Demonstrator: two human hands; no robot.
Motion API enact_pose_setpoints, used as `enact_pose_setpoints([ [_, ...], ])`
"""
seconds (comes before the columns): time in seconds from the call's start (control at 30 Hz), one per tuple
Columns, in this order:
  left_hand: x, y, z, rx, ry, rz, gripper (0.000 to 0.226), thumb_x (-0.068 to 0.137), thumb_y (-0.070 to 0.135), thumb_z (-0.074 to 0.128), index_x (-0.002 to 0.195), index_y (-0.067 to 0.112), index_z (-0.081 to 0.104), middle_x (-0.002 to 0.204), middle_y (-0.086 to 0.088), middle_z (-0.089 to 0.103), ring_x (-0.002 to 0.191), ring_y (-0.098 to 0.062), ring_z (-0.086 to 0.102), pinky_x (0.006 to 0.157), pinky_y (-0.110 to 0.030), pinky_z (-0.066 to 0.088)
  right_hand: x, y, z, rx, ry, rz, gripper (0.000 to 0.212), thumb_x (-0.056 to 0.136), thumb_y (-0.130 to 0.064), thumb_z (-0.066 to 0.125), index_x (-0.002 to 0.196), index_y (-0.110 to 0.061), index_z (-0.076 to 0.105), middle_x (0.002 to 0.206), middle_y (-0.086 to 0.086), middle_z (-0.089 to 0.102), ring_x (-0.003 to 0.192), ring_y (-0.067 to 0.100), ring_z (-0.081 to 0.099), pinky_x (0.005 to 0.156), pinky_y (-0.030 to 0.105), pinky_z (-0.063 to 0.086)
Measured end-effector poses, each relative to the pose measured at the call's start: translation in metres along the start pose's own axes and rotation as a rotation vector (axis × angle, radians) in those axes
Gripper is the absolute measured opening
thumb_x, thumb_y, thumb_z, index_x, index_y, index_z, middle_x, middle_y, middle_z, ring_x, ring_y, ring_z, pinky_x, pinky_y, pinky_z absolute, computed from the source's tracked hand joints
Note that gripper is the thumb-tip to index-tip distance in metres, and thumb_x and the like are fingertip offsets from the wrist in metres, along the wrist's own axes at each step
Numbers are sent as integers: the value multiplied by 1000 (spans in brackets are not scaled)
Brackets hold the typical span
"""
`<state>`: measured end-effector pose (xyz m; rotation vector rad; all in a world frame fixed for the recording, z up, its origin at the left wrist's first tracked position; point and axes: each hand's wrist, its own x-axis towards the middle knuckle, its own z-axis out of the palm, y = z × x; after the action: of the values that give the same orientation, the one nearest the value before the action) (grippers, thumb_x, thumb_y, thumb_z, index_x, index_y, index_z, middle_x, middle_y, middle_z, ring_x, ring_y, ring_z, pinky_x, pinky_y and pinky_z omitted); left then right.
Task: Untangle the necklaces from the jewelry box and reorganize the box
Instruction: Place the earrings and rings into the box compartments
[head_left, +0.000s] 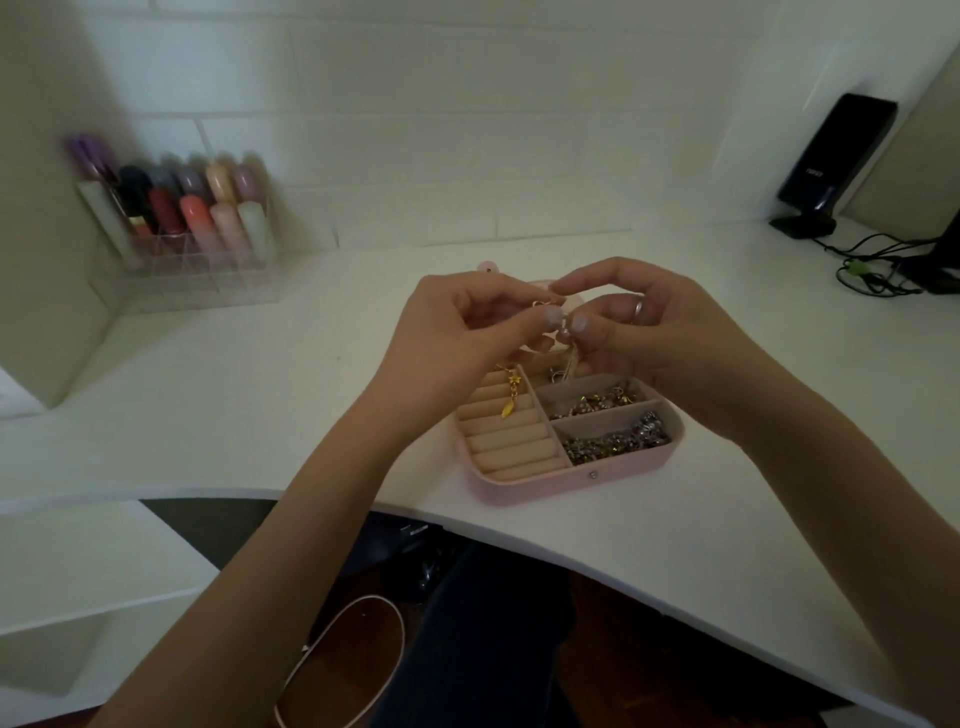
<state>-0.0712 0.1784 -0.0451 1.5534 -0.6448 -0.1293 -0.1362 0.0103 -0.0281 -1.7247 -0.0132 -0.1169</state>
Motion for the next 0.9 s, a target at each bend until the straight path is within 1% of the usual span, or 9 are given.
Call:
enact_pose_setpoints([
  [0.13,-1,0,-4,-41,-28,-74,12,84,4,67,92,9,73,75,-7,73,71,-15,70,68,-25,57,0,0,2,-60,1,-49,34,73,-13,70,107,-11,64,85,14,70,72,22,69,64,25,56],
  [0.27,-1,0,-9,-132,-1,-148,15,84,-2,64,94,7,70,71,-8,72,68,-13,68,65,-23,56,0,2,4,-127,16,-109,30,79,-2,70,108,-11,65,84,13,66,76,22,67,74,31,59],
  [0.37,-1,-1,-12,-163,9,-202,12,85,-2,63,93,7,66,73,-8,72,66,-13,68,65,-24,57,-1,3,6,-187,48,-163,31,78,0,71,108,-9,65,84,10,64,75,14,63,75,28,56],
  [0.43,-1,-1,-15,-137,-9,-213,10,85,-1,63,91,6,67,73,-7,72,67,-13,68,66,-24,57,-1,3,7,-216,55,-194,31,78,3,71,106,-8,65,83,9,63,74,9,61,74,23,54],
  [0.57,-3,-2,-18,-92,-35,-223,11,84,0,64,91,6,69,76,-8,73,72,-15,69,70,-24,57,-2,7,11,-236,44,-219,30,79,7,70,104,-9,66,83,7,63,75,8,61,73,22,53],
  [0.67,-4,-3,-21,-65,-33,-220,14,85,2,64,95,8,70,79,-10,74,75,-16,71,73,-24,57,-3,9,13,-234,54,-212,29,80,7,69,104,-9,65,82,4,63,72,8,62,71,26,54],
  [0.73,-5,-1,-23,-36,-48,-217,14,84,1,65,95,7,71,79,-10,74,75,-16,71,73,-24,58,-4,11,16,-247,57,-219,28,80,6,70,103,-9,65,83,5,63,71,9,62,71,28,55],
  [0.83,-7,0,-24,47,-80,-194,10,81,0,68,88,6,72,75,-12,73,71,-16,71,68,-21,56,-6,14,19,-251,47,-238,26,79,7,70,99,-8,66,84,11,64,73,10,62,73,21,55],
  [0.9,-7,1,-26,137,-92,-153,8,81,2,69,84,8,72,74,-10,73,72,-18,71,70,-24,58,-8,16,22,-271,44,-251,25,78,7,71,98,-7,67,85,15,65,77,14,64,76,23,56],
])
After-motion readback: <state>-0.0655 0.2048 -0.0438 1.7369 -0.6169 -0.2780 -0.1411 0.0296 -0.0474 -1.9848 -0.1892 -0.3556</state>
